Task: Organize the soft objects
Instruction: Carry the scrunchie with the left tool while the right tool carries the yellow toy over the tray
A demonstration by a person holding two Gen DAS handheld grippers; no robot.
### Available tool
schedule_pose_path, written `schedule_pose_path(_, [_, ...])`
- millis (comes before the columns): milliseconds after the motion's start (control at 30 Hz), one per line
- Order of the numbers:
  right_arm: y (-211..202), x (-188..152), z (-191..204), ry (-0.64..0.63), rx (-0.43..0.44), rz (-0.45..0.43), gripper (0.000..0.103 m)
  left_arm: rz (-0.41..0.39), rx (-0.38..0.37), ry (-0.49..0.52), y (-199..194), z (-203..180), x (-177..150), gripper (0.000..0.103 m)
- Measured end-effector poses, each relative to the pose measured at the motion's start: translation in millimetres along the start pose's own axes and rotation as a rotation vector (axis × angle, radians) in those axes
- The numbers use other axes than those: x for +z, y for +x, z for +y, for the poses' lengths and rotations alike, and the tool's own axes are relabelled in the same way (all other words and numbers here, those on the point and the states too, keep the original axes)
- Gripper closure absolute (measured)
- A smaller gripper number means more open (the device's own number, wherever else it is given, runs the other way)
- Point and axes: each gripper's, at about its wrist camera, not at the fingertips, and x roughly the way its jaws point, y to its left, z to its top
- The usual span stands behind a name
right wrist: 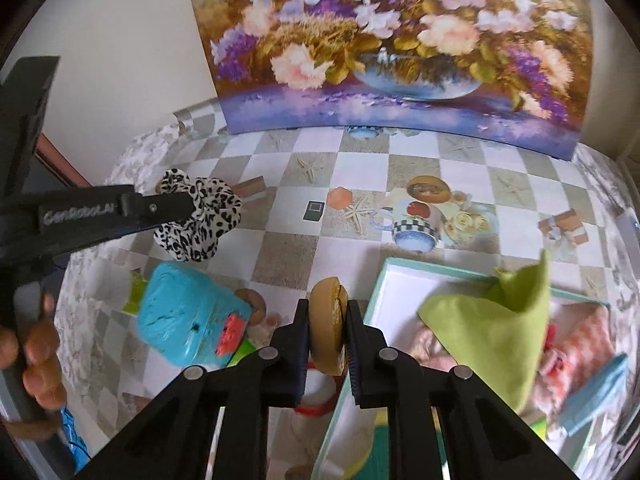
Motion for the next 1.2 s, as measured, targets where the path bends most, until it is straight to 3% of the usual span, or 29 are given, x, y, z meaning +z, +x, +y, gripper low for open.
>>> schedule_pose_path(267, [-42.2,-32.3,-19.8,0.038,-0.032,-0.046,0.085,-0.081,-0.072,-0.024,-35.8,-33.6,-52.8,0.083])
schedule_pose_path(567, [-75.7,-68.0,-54.2,0.116,-0.043,-0.088,0.085,-0.133,-0.093,-0.004,-48.9,-70.4,-104.4,0.083])
schedule_pose_path(867, [-92.9,-95.9,-89.2,0.201,-0.068,-0.108,0.085,-0.095,-0.127,0.036,-28.6,-88.4,-141.9,0.083])
schedule_pose_path(1200, [-90.5,-106.2,-131.2,0.293,-0.14,-0.086,0.085,-0.029,-0.127,0.094,-3.7,-101.2,-154.8,0.083])
